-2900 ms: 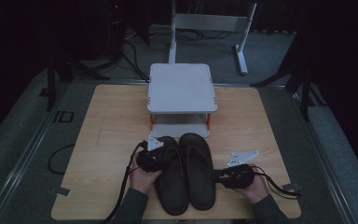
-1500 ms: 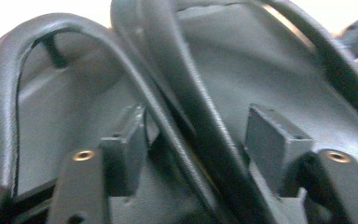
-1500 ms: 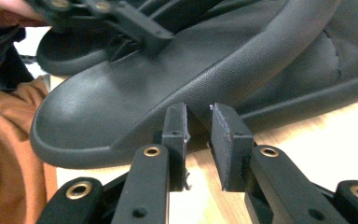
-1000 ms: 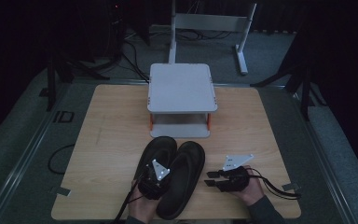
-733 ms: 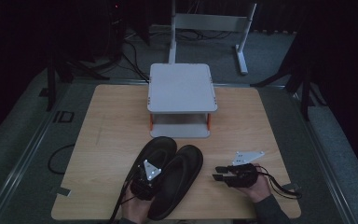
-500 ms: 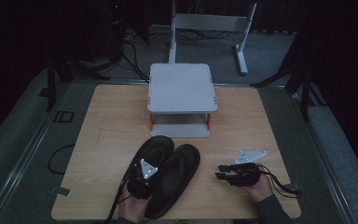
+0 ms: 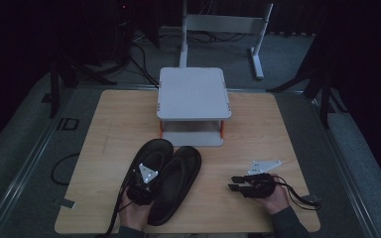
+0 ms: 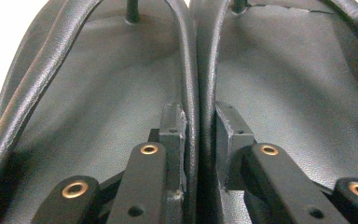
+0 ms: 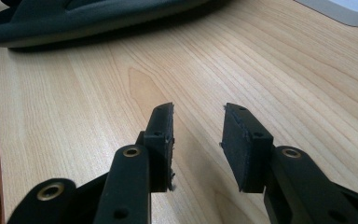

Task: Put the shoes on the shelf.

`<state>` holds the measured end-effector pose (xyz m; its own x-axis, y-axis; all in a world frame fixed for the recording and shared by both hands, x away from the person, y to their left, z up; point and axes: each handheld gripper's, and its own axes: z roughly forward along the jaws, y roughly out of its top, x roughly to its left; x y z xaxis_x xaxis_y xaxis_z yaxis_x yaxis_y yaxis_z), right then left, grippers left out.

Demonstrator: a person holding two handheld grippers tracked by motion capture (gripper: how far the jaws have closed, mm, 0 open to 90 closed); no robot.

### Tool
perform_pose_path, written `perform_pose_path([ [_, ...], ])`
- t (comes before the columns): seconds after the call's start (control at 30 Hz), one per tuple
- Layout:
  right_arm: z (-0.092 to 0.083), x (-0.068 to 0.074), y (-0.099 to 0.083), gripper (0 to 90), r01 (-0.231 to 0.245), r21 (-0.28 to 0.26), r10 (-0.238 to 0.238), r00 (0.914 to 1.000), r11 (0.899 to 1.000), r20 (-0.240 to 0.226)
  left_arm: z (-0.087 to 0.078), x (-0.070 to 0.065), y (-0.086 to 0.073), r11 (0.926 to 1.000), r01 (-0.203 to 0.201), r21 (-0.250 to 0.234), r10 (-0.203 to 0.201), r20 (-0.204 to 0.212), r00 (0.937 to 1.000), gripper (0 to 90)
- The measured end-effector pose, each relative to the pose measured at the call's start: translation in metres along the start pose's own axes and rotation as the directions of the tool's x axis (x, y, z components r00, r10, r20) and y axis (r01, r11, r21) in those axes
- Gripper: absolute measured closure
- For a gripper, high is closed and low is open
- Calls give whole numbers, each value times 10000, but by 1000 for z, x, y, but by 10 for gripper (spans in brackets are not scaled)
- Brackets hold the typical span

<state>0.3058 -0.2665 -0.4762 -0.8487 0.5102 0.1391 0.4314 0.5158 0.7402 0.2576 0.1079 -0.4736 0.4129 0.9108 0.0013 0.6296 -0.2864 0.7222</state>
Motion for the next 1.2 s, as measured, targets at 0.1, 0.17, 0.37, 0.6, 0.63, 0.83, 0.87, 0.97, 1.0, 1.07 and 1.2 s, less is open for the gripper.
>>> perform_pose_path([
  [0.1,0,-1,0,631,16,20,-16,10000,10000,17,-4,-2,2,9999,-5,-113,7,187,9998,752],
  [0.17,1,-1,0,631,31,10,-31,10000,10000,39,-5,-4,5,9999,71,-146,-67,256,9997,753],
  [0.37,1,-2,0,631,53,63,-54,9999,10000,155,-2,-9,15,9994,130,-326,-119,329,9994,754],
  [0.6,-1,-7,-3,631,-188,-111,190,9996,9998,205,11,-13,31,9980,292,-568,-278,242,9993,753],
  [0.63,-2,-8,-4,631,-196,-136,198,9996,9997,215,14,-13,34,9979,332,-557,-321,210,9993,752],
  [0.83,-3,-9,-5,631,-264,-123,267,9994,9996,237,18,-11,42,9965,411,-729,-405,95,9991,753],
  [0.87,-2,-9,-5,631,-273,-127,275,9993,9995,233,17,-10,44,9959,502,-755,-496,106,9987,753],
  [0.97,-2,-9,-6,631,-282,-138,285,9993,9995,228,16,-11,45,9951,582,-803,-571,151,9983,752],
  [1.0,-3,-9,-6,630,-298,-139,301,9993,9995,228,16,-12,46,9948,615,-816,-599,218,9980,752],
  [1.07,-3,-9,-6,631,-299,-143,302,9993,9995,227,17,-12,49,9939,680,-867,-652,349,9973,751],
  [1.2,-3,-10,-6,631,-300,-145,304,9993,9994,234,21,-13,51,9933,754,-876,-742,165,9971,752],
])
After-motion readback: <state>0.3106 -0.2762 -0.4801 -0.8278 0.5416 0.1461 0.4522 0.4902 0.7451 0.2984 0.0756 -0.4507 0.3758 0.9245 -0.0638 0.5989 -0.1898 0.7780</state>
